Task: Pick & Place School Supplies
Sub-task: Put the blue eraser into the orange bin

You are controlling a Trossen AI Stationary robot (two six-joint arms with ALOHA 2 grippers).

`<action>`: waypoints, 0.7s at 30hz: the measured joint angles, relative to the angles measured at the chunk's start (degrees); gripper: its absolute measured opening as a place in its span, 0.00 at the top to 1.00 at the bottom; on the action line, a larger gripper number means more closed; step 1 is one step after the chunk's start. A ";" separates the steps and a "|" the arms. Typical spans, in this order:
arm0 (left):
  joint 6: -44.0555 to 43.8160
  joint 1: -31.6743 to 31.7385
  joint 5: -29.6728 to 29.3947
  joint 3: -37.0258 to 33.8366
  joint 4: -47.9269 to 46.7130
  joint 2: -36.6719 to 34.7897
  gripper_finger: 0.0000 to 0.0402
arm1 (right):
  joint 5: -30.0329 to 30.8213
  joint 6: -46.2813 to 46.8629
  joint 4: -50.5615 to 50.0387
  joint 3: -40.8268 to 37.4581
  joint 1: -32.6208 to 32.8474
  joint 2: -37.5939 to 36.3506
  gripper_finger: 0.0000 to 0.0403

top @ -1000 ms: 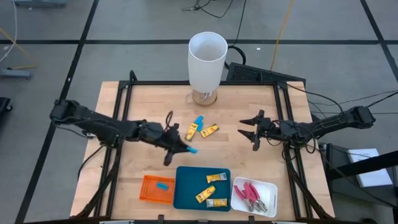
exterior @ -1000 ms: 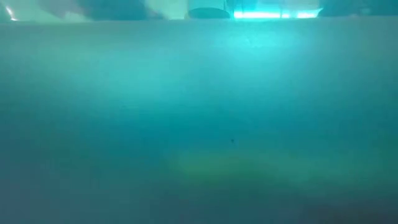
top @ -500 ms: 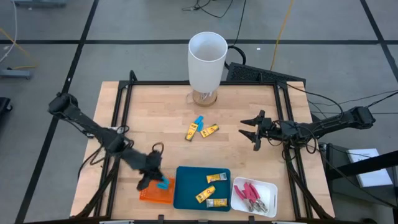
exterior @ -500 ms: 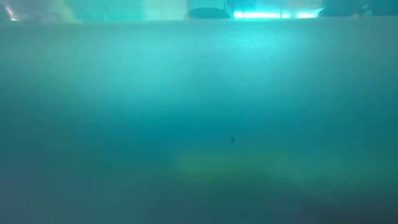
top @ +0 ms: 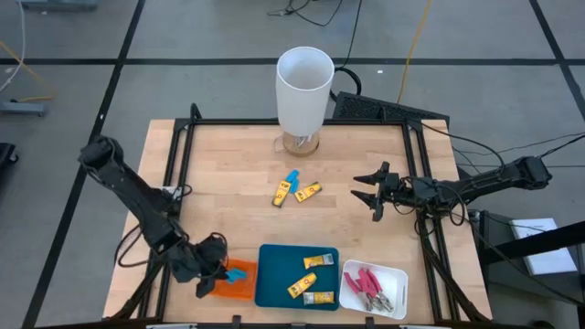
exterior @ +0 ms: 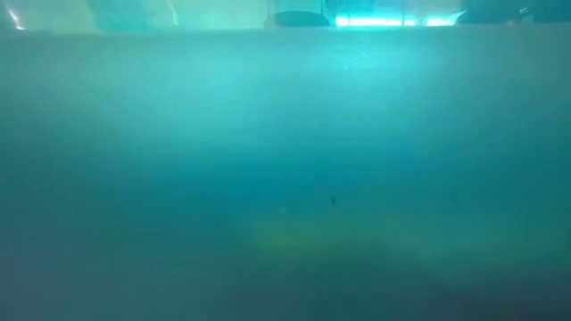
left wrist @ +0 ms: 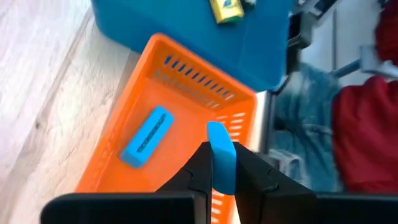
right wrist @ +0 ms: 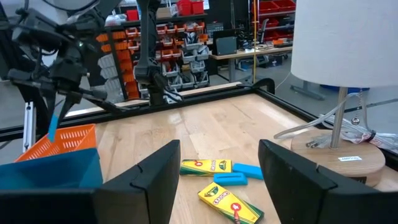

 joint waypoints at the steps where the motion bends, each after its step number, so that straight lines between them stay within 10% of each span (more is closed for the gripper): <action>1: 0.02 -0.36 -0.34 0.00 -0.13 0.80 0.91 | 0.00 0.06 0.00 0.00 0.00 0.00 0.48; 21: -2.21 -0.12 1.60 0.00 1.49 7.19 0.76 | 0.00 0.54 -0.13 0.00 0.00 0.02 0.48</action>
